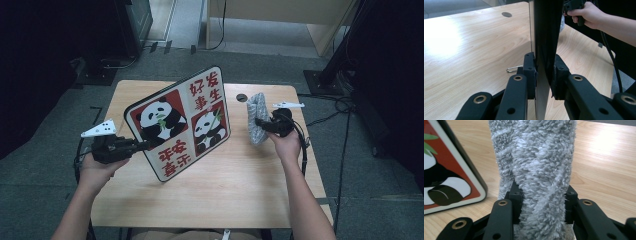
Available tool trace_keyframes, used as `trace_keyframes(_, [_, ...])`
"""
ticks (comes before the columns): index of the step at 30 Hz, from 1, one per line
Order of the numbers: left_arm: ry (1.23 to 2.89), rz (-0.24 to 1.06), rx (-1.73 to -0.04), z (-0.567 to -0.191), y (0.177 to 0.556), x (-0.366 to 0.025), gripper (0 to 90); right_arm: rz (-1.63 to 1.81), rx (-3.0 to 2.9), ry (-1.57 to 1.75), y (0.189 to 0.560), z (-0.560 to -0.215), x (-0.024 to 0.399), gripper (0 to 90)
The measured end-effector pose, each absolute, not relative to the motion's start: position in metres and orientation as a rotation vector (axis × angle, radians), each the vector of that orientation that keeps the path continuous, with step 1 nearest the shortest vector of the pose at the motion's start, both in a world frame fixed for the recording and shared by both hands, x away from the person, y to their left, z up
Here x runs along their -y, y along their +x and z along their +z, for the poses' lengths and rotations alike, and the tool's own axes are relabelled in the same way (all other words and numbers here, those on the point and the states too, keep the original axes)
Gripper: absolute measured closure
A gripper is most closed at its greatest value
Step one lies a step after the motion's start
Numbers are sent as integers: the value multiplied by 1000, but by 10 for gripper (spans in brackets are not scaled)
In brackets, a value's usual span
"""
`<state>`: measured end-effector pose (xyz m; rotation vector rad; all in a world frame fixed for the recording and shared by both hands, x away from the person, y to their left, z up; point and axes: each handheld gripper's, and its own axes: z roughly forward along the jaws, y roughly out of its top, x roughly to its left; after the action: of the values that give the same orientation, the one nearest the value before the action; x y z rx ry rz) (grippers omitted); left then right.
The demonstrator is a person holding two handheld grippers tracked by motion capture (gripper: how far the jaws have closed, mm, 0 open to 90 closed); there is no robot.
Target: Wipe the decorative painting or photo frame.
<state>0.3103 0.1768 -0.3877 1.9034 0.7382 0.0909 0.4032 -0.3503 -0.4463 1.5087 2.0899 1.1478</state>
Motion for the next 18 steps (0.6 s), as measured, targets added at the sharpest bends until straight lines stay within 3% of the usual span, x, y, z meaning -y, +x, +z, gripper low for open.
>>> trace_keyframes(12, [1906, 94, -739, -388, 310, -176, 781, 1101, -2066, 1556, 403, -473, 362, 638])
trace_keyframes(18, [1905, 90, -737, -388, 311, -177, 781, 1100, -2015, 1581, 401, -467, 373, 640])
